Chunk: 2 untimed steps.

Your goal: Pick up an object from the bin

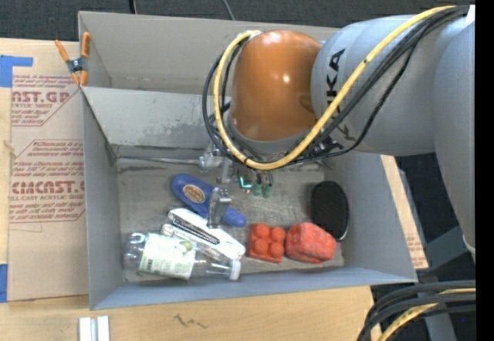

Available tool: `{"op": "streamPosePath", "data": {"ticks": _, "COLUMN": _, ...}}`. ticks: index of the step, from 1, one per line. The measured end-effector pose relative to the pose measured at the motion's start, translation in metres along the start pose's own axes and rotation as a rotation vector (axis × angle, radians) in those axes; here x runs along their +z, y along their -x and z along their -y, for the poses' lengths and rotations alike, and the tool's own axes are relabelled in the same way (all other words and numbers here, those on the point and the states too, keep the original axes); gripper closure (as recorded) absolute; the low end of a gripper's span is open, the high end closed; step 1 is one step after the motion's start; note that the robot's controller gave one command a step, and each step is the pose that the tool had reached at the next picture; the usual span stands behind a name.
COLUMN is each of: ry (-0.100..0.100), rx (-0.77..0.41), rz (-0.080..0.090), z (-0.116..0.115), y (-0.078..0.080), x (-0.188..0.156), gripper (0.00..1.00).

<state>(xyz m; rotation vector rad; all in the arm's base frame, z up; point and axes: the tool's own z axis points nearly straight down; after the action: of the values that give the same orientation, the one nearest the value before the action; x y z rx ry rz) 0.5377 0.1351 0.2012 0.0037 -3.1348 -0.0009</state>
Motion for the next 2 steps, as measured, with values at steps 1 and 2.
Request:
{"op": "streamPosePath", "data": {"ticks": 1, "ry": 0.001, "rx": 0.002, "rz": 0.008, "z": 0.001, "y": 0.002, "x": -0.004, "gripper": 0.00}}
{"op": "streamPosePath", "data": {"ticks": 2, "ry": 0.001, "rx": -0.048, "rz": 0.013, "z": -0.044, "y": -0.016, "x": 0.062, "gripper": 0.00}}
